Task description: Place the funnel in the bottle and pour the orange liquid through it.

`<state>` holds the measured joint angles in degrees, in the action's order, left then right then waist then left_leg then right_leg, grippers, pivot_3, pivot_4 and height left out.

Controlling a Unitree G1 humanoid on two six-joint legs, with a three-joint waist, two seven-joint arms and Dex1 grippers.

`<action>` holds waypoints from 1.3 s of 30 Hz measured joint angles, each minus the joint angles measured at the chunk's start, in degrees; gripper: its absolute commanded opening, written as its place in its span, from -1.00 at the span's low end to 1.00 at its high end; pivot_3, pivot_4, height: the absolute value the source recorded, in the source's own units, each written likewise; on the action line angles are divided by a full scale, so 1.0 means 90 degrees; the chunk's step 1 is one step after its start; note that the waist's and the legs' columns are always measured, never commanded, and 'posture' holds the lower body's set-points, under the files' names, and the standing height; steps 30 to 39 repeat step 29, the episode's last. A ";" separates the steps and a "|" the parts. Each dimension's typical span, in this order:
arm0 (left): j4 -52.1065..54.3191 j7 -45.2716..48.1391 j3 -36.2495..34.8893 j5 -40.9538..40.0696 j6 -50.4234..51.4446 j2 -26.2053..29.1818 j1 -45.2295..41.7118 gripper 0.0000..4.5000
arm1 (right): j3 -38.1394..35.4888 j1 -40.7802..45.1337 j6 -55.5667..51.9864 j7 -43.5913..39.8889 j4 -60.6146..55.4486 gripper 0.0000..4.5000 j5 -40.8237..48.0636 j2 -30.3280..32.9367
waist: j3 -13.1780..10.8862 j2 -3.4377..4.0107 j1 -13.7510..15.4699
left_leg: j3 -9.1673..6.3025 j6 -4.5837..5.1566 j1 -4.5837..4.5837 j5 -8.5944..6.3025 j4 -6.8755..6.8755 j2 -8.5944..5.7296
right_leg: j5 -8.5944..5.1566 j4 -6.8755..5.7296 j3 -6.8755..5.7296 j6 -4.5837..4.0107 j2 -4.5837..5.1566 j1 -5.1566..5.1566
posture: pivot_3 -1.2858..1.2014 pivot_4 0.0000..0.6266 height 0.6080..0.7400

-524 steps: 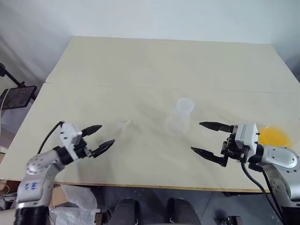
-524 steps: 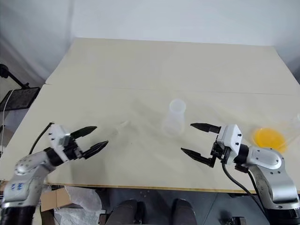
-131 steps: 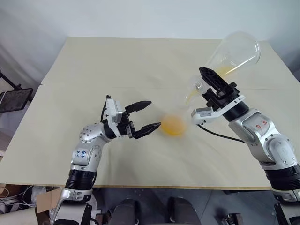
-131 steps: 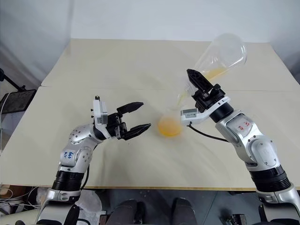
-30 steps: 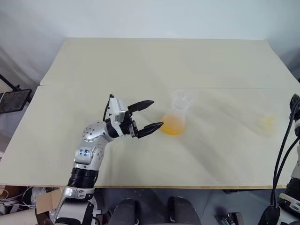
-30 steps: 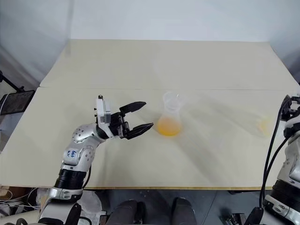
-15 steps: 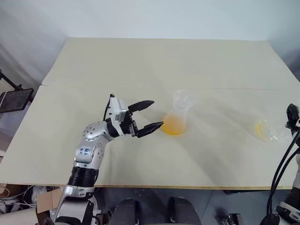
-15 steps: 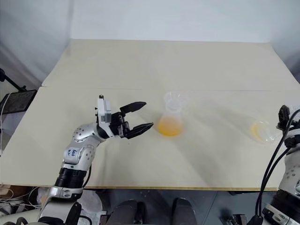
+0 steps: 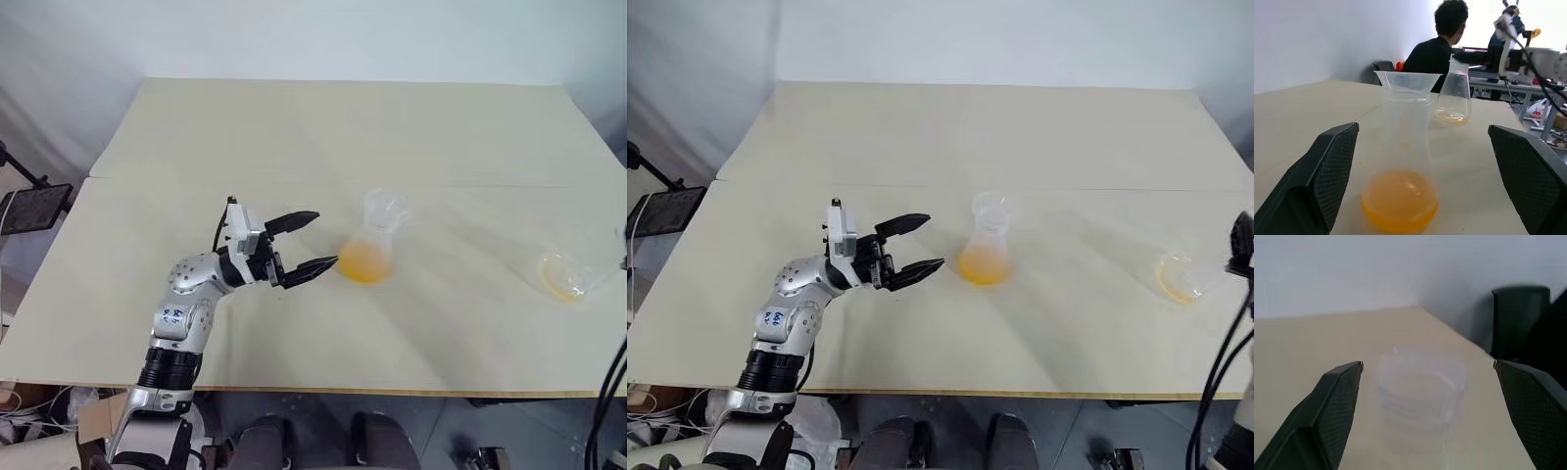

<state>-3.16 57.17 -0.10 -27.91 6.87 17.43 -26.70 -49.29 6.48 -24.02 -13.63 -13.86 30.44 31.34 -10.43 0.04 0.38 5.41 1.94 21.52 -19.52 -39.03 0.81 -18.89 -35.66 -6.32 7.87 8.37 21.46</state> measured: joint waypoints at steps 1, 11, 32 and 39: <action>-0.0020 0.0008 -0.0020 0.0000 0.0000 0.0065 -0.0001 1.00 | -0.0129 -0.0095 0.0069 -0.0186 -0.0182 0.99 0.0191 0.0023 | 0.0000 0.0000 0.0005 | 0.0001 0.0000 0.0000 0.0000 0.0001 0.0000 | 0.0000 0.0002 0.0000 0.0000 0.0000 0.0000 | 0.03 -0.52 1.00; -0.0186 0.0299 -0.0198 -0.0003 0.0000 0.0568 0.0095 1.00 | -0.0244 -0.0283 0.0249 -0.1505 -0.0652 0.99 0.1311 0.1030 | -0.0001 -0.0001 0.0002 | 0.0000 0.0001 -0.0002 0.0000 0.0001 0.0003 | 0.0000 0.0003 0.0000 0.0000 -0.0002 -0.0002 | 0.03 -0.52 1.00; 0.0125 0.0254 -0.0699 0.0473 -0.0809 0.1671 0.1419 1.00 | 0.2293 -0.2157 0.2674 -0.6201 0.0073 0.99 0.0207 0.1406 | -0.0006 -0.0009 0.0109 | -0.0001 0.0012 -0.0006 -0.0006 -0.0003 -0.0004 | 0.0006 0.0020 -0.0006 0.0011 0.0011 -0.0015 | 0.03 -0.52 1.00; 0.0125 0.0254 -0.0699 0.0473 -0.0809 0.1671 0.1419 1.00 | 0.2293 -0.2157 0.2674 -0.6201 0.0073 0.99 0.0207 0.1406 | -0.0006 -0.0009 0.0109 | -0.0001 0.0012 -0.0006 -0.0006 -0.0003 -0.0004 | 0.0006 0.0020 -0.0006 0.0011 0.0011 -0.0015 | 0.03 -0.52 1.00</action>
